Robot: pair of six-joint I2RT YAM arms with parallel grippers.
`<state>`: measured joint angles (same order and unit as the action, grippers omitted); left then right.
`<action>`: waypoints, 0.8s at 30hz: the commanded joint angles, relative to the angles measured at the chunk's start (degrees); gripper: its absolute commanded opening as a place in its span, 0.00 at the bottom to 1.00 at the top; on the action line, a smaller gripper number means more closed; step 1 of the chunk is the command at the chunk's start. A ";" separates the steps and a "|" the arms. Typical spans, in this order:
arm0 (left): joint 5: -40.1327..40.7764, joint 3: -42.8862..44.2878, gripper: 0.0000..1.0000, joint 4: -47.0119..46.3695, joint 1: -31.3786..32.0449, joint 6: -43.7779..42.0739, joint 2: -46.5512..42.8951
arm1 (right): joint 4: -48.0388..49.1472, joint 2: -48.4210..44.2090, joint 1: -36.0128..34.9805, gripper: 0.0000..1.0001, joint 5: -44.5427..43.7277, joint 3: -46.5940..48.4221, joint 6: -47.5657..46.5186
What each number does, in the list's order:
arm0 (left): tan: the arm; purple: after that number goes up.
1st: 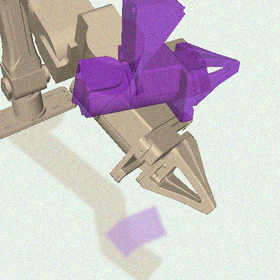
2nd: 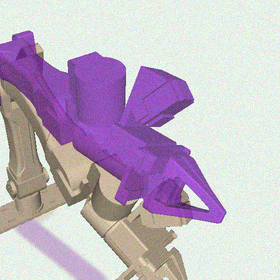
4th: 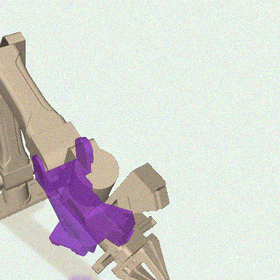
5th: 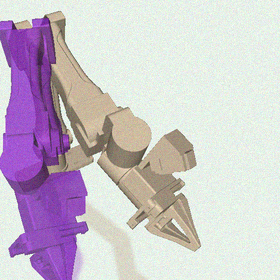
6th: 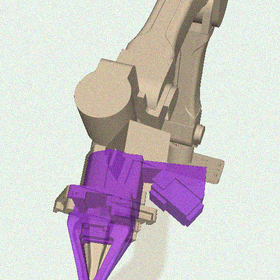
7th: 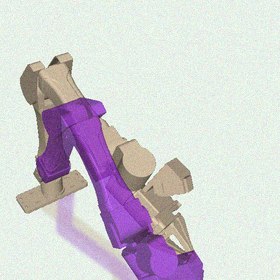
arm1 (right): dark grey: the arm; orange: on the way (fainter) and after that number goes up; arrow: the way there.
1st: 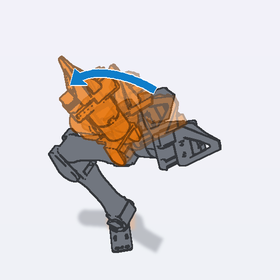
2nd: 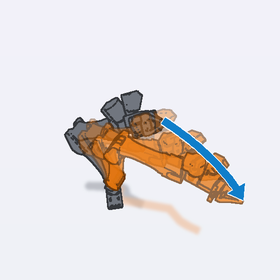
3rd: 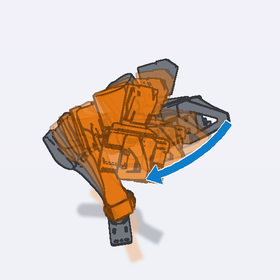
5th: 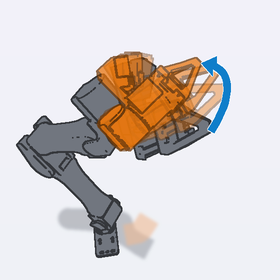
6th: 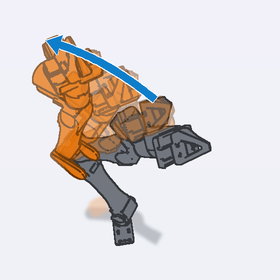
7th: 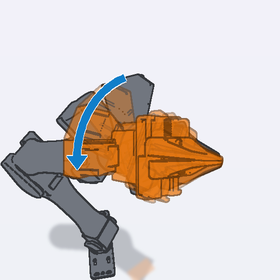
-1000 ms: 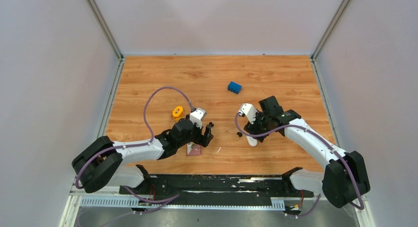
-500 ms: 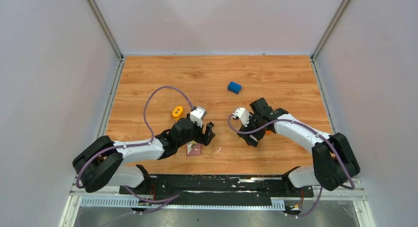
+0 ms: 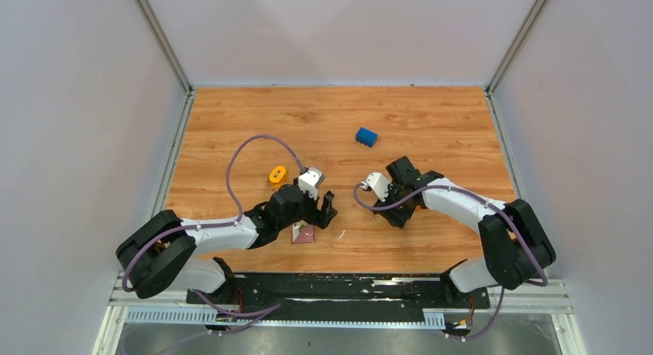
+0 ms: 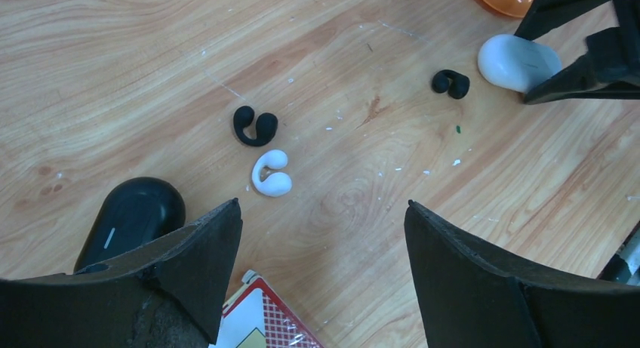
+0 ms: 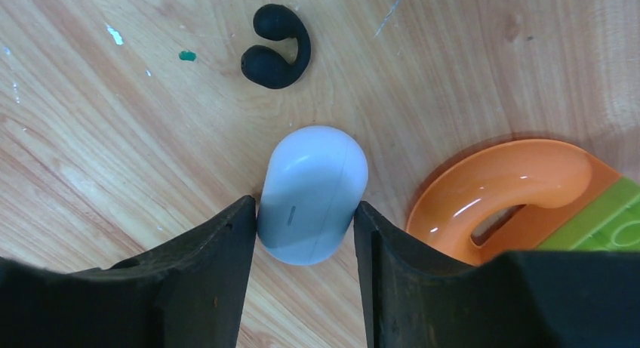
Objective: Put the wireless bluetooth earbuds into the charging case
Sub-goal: Pick up the charging case at the center of the board.
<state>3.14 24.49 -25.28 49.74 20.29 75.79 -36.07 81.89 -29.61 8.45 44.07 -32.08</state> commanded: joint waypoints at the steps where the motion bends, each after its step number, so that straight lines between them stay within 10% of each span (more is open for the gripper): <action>1: -2.72 0.18 0.86 -4.44 -0.01 0.52 -0.02 | 1.20 1.80 -0.19 0.47 -0.67 0.69 -0.16; 15: -26.58 -0.91 0.83 -22.75 -0.08 11.79 5.32 | 2.24 -19.09 -2.74 0.30 16.99 -1.11 -10.83; 24: -40.45 -1.66 0.72 -51.75 -1.08 29.10 18.49 | 3.09 -24.04 -8.46 0.29 14.67 -2.79 -15.20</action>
<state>-29.69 23.14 -58.74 49.67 39.00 89.08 -34.65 58.85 -36.23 22.20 41.47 -43.90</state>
